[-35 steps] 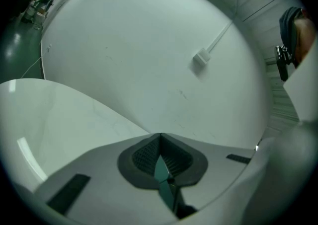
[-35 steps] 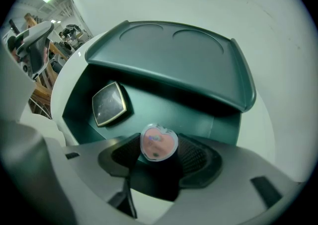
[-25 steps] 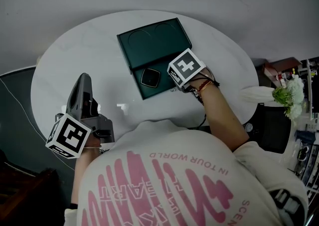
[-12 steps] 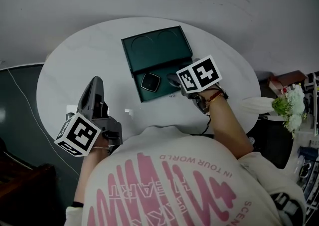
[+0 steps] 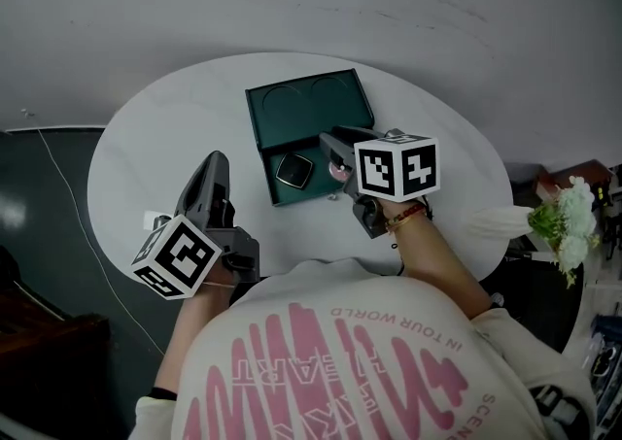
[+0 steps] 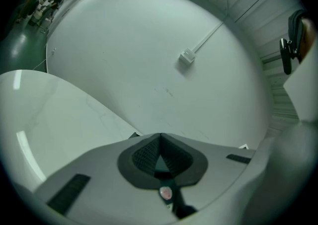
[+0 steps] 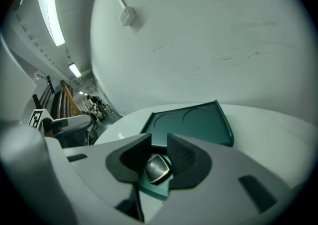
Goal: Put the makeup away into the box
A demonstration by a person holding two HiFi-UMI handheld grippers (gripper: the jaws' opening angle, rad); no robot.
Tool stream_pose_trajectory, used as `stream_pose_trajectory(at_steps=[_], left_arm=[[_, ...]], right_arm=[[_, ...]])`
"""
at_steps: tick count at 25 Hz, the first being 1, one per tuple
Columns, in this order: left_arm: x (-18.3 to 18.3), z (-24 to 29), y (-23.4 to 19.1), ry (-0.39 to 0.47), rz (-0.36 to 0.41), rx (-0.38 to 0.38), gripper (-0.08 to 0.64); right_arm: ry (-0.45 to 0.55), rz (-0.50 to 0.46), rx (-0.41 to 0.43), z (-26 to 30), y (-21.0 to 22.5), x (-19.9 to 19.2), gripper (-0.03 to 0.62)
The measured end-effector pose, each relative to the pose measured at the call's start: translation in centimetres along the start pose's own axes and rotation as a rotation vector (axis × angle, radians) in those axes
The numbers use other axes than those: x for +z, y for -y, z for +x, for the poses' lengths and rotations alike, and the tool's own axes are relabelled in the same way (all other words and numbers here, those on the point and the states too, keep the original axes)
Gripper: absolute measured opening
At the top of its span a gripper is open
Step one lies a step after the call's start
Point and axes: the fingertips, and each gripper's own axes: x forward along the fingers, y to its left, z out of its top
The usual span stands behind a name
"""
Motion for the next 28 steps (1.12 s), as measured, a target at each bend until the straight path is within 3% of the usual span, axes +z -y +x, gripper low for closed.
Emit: stream_pose_trajectory(at_steps=[6,9,11,14,20,23,28], left_arm=[[-0.3,-1.0,1.5,0.026,0.019,0.006,0.002],[-0.6,-1.6,2.2,0.039,0.039,0.015,0.002],[-0.7,-2.1,2.8,0.050,0.063,0.018,0.002],[-1.0,-2.7,3.9,0.064,0.120,0.015,0.002],[-2.1,-3.9,5.2,0.086,0.221,0.018,0.002],[-3.3,-4.6,5.5,0.091,0.248,0.028,0.002],[-5.3,-5.4,5.3,0.079,0.230,0.035,0.002]], right_arm=[[0.213,-0.046,0.046,-2.0,-2.4,2.9,0.081],[0.315,-0.070,0.067,-3.5,-3.2,3.9,0.035],[0.369,-0.086,0.077,-4.4,-3.6,4.2,-0.002],[0.423,-0.098,0.117,-5.6,-4.3,4.1,-0.002],[0.485,0.005,0.223,-7.7,-4.7,3.4,-0.002],[0.470,-0.014,0.198,-8.1,-4.1,2.2,-0.002],[0.436,-0.048,0.152,-8.2,-3.3,0.1,-0.002]])
